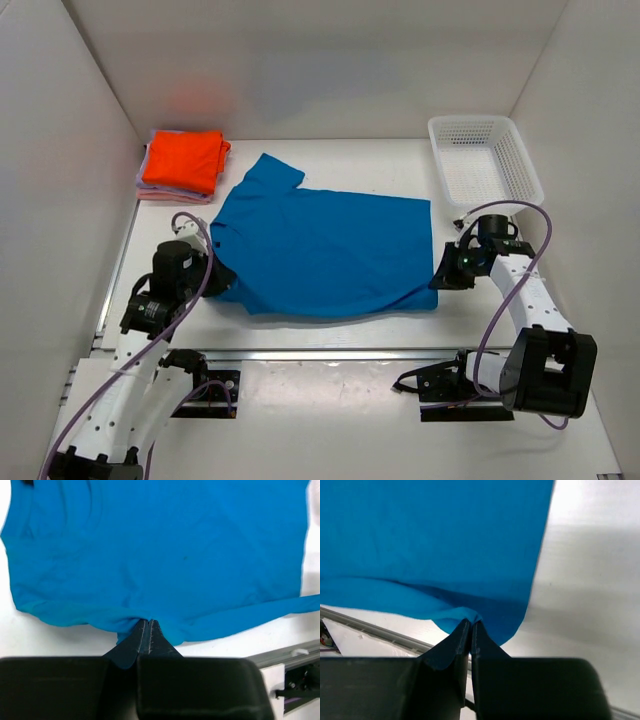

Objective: Fold and stack the t-shirts
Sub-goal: Flatten out the tshirt, then fold the flattened tshirt in 1/3 of the way

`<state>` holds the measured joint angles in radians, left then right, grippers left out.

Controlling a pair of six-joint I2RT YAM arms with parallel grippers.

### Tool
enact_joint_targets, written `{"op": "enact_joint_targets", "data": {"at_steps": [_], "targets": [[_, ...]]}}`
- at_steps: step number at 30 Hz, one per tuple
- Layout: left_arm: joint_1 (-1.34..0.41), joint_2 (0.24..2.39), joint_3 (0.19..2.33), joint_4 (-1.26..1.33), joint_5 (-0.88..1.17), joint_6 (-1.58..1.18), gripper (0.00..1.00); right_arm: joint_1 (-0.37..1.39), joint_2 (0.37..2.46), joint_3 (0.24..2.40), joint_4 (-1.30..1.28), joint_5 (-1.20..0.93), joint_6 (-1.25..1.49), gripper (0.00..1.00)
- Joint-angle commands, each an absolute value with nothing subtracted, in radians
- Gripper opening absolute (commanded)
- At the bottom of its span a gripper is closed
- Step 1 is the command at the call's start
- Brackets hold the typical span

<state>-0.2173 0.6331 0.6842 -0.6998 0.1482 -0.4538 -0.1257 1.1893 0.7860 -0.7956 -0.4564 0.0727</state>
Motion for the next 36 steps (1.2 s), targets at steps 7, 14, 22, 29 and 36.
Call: {"op": "enact_joint_targets", "data": {"at_steps": [7,14,22,29,36], "targets": [[-0.190,0.716,0.640,-0.626,0.117,-0.468,0.00,-0.161,1.216,0.785,-0.792,-0.439,0.114,0.01],[-0.147,0.824,0.653,-0.520,0.077,-0.451,0.00,-0.187,1.258,0.779,-0.733,-0.439,0.066,0.00],[-0.130,0.948,0.710,-0.439,0.029,-0.422,0.00,-0.167,1.341,0.811,-0.678,-0.445,0.020,0.00],[-0.110,1.034,0.736,-0.410,0.008,-0.405,0.00,-0.161,1.378,0.841,-0.647,-0.459,0.014,0.00],[-0.095,1.089,0.741,-0.374,0.002,-0.400,0.00,-0.152,1.436,0.894,-0.627,-0.454,0.017,0.00]]}}
